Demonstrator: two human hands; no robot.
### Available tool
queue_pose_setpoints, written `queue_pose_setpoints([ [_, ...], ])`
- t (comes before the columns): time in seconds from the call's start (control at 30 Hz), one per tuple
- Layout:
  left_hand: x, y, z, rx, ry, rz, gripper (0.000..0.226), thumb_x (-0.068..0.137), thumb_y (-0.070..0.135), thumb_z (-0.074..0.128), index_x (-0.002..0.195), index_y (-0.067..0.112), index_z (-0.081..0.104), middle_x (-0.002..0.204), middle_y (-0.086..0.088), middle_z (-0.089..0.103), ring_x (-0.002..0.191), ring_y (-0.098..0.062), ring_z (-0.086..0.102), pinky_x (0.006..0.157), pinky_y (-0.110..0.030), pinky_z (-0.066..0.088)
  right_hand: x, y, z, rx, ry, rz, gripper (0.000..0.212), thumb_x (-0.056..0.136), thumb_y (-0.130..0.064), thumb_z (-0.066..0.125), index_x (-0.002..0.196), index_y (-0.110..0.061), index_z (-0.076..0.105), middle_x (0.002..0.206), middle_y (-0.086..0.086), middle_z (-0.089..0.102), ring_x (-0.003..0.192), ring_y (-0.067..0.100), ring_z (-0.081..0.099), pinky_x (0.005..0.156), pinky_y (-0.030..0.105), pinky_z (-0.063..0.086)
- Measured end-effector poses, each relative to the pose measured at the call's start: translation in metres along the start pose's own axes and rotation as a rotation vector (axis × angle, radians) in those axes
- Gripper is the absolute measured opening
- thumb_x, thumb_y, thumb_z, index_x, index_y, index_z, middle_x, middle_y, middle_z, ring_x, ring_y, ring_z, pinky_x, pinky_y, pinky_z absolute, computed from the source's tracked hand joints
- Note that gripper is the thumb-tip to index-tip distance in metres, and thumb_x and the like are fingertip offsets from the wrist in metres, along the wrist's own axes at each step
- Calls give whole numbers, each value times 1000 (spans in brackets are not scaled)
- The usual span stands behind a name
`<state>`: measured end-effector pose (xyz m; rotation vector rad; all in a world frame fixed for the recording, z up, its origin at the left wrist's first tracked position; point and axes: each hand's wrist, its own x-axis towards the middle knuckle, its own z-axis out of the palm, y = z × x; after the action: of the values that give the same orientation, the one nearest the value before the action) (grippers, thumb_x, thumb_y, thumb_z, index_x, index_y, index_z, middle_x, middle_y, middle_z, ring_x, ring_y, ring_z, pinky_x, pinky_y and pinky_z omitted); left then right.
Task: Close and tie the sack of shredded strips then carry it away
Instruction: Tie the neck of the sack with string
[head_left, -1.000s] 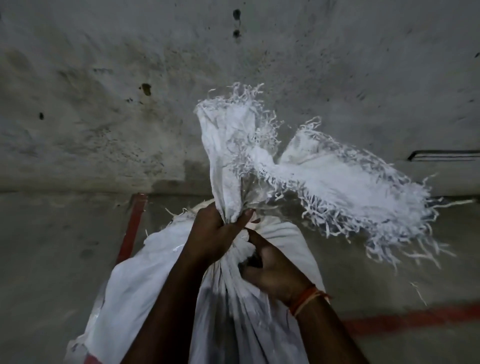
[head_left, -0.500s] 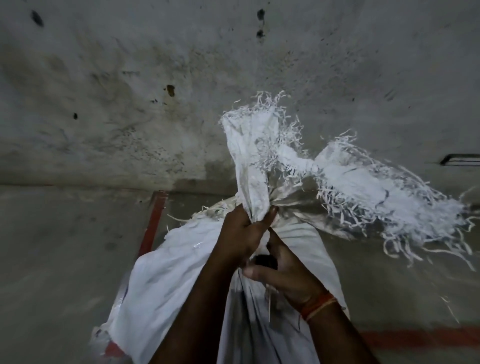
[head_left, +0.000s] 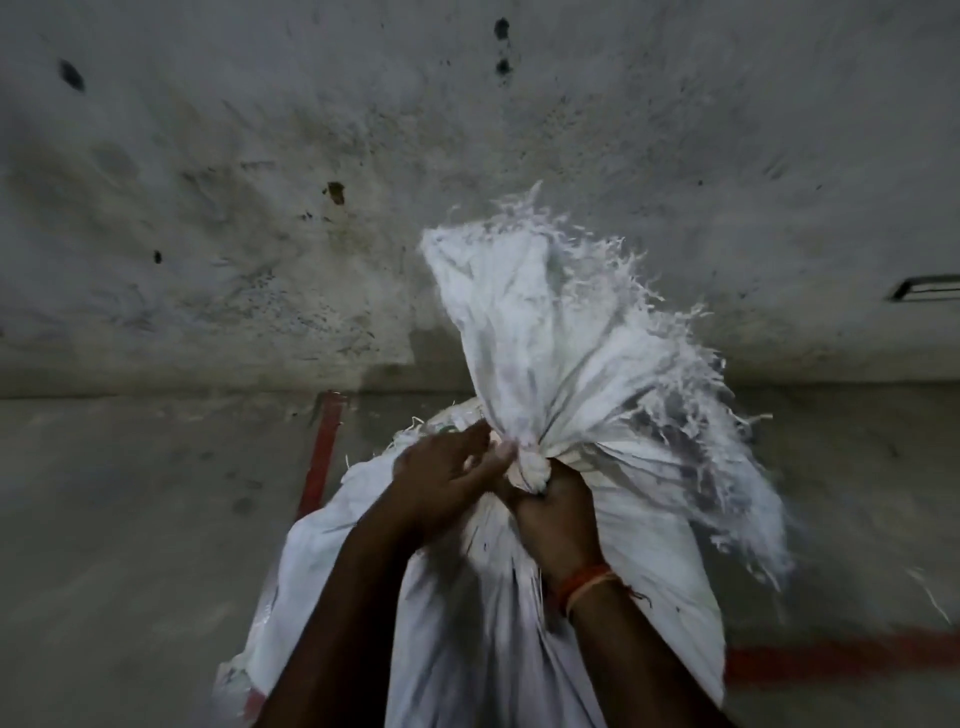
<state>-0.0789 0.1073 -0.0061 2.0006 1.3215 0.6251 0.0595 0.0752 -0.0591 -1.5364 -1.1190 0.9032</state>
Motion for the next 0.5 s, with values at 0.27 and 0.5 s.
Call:
queue_pose_setpoints([
  [0.27, -32, -28, 0, 357, 312, -44, 16, 86, 33, 69, 86, 21, 80, 84, 2, 76, 80, -15, 70, 72, -19, 44, -3, -8, -3, -14, 23, 42, 34, 70, -36, 87, 94, -14, 78, 87, -4, 79, 88, 8, 73, 83, 35, 58],
  [0.5, -74, 3, 27, 592, 378, -202, 24, 85, 23, 53, 88, 20, 76, 84, -1, 70, 98, -15, 73, 91, -24, 43, -5, -8, -1, 4, 19, 63, 52, 60, -56, 77, 94, -16, 77, 87, -6, 79, 89, 7, 73, 85, 38, 59],
])
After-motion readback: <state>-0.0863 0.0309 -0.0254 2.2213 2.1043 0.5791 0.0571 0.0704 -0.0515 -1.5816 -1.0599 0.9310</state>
